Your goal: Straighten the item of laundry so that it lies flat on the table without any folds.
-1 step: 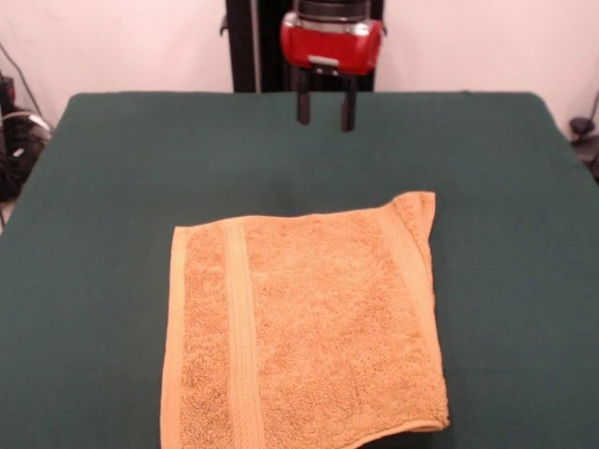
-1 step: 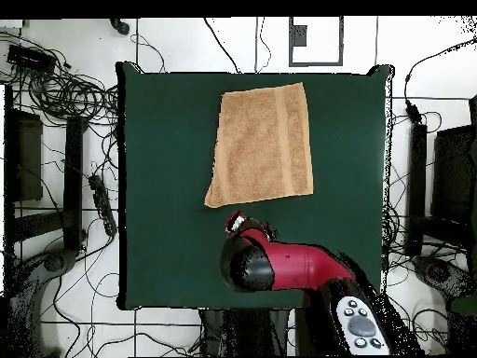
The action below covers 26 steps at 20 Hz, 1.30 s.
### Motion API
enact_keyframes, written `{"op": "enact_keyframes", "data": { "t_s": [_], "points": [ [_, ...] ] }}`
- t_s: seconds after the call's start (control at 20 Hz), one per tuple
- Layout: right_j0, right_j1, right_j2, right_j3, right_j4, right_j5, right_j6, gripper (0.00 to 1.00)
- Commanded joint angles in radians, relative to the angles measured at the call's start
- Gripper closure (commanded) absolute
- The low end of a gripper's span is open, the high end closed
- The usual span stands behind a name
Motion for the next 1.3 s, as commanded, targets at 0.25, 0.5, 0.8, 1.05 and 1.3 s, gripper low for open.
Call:
{"op": "enact_keyframes", "data": {
  "t_s": [0.25, 0.5, 0.8, 1.05, 1.3],
  "points": [
    [0.161, 0.045, 0.021, -0.094, 0.053, -0.006, 0.116, 0.00],
    [0.248, 0.059, -0.020, -0.164, 0.103, 0.058, 0.139, 0.00],
    [0.234, 0.098, -0.025, -0.223, 0.112, 0.017, 0.114, 0.00],
    [0.125, 0.114, 0.046, -0.246, 0.086, 0.032, 0.047, 0.00],
    [0.046, 0.151, 0.107, -0.298, 0.051, 0.044, -0.010, 0.00]
  ]
}}
